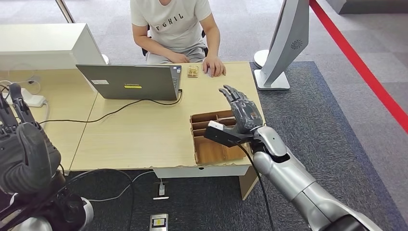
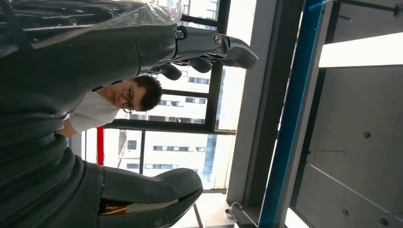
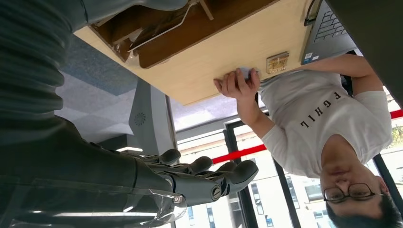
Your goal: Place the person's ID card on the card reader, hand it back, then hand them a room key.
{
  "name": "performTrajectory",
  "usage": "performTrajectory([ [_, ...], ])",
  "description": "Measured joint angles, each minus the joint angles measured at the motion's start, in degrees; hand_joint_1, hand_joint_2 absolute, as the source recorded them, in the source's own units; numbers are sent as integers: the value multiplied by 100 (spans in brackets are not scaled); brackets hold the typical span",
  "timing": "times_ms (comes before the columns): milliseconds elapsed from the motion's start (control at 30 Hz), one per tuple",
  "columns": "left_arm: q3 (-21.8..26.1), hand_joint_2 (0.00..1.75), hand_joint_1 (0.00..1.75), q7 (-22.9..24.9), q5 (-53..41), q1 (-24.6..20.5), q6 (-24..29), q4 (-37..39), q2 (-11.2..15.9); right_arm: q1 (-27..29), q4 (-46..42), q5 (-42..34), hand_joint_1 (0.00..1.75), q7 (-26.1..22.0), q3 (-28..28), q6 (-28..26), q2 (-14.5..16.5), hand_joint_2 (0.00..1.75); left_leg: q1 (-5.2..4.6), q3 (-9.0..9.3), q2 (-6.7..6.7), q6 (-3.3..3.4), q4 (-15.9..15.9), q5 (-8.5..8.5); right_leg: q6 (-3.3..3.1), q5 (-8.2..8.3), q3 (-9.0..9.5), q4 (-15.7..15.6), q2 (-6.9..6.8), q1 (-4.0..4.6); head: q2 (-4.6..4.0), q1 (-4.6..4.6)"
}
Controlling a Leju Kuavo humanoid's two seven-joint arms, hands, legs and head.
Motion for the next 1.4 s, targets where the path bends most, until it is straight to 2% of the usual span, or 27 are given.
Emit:
performTrajectory([
  [333, 13, 175, 0, -198, 38, 117, 0, 2, -2, -361, 1242, -79, 0, -155, 107, -69, 509, 175, 1, -3, -1, 0, 0, 0, 0, -1, -1, -1, -2, 1, 0, 1],
  [667, 26, 175, 0, -239, 26, 156, 0, 4, -2, -556, 2191, -201, 0, -101, 218, -245, 760, 175, 1, -3, -1, 0, 0, 0, 1, 0, -3, -1, -2, 1, 0, 0],
  [933, 28, 175, 0, -172, -17, 199, 0, 1, 7, -736, 2607, -363, 0, 105, 230, -452, 613, 175, -1, -2, 0, 0, 1, 0, 1, 0, -2, -3, -2, 0, 0, 1],
  [1400, 28, 175, 0, -103, -75, 220, 0, -3, 9, -750, 2704, -434, 0, 202, 195, -565, 262, 175, -2, -2, 0, 0, 2, 0, 1, 1, -4, -1, 0, -2, 0, 0],
])
